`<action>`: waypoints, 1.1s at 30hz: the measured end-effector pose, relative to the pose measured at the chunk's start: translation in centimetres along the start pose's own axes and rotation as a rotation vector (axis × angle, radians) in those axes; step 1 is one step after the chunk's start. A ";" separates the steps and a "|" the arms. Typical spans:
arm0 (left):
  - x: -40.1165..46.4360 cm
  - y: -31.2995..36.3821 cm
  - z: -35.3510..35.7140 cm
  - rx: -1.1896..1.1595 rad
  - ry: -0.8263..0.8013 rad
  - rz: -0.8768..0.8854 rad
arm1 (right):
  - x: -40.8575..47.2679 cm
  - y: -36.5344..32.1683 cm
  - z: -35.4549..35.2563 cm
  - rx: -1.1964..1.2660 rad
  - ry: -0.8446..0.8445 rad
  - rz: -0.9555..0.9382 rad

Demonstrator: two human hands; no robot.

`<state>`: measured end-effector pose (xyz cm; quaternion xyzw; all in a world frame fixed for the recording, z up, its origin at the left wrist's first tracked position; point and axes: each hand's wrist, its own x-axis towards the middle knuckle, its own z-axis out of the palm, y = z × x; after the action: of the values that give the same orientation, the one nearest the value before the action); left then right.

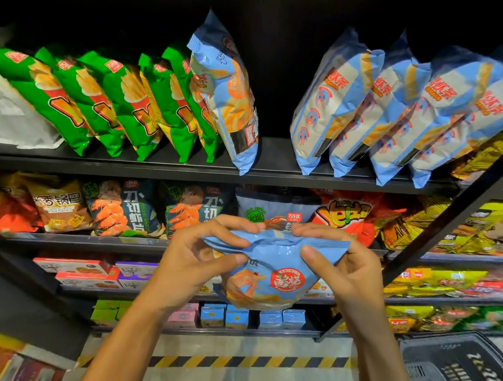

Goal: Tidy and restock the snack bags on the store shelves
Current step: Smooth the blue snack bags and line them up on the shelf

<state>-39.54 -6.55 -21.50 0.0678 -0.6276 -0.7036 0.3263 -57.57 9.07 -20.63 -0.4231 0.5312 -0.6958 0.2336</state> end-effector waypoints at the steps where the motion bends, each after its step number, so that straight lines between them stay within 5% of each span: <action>1: 0.0 -0.1 0.1 -0.002 0.000 0.009 | 0.0 0.0 -0.1 -0.005 -0.035 0.006; 17: -0.2 -0.2 0.3 0.092 -0.051 0.037 | -0.9 1.2 -1.0 -0.174 -0.064 -0.144; 20: -0.3 -0.5 0.4 0.064 -0.019 0.017 | -1.0 1.7 -0.8 -0.107 -0.020 -0.049; 23: -0.1 -0.5 0.8 -0.006 0.182 -0.043 | -0.8 2.7 -1.0 0.211 -0.112 0.185; 27: 0.5 -0.2 1.1 -0.086 0.385 -0.077 | -1.7 4.7 -0.9 -0.045 -0.241 0.354; 33: 0.3 0.4 1.5 0.074 0.193 -0.004 | -1.8 5.7 0.7 -0.037 0.143 0.203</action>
<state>-40.39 -5.40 -20.77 0.1485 -0.6186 -0.6707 0.3813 -56.76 8.23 -26.53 -0.3204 0.5994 -0.6872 0.2565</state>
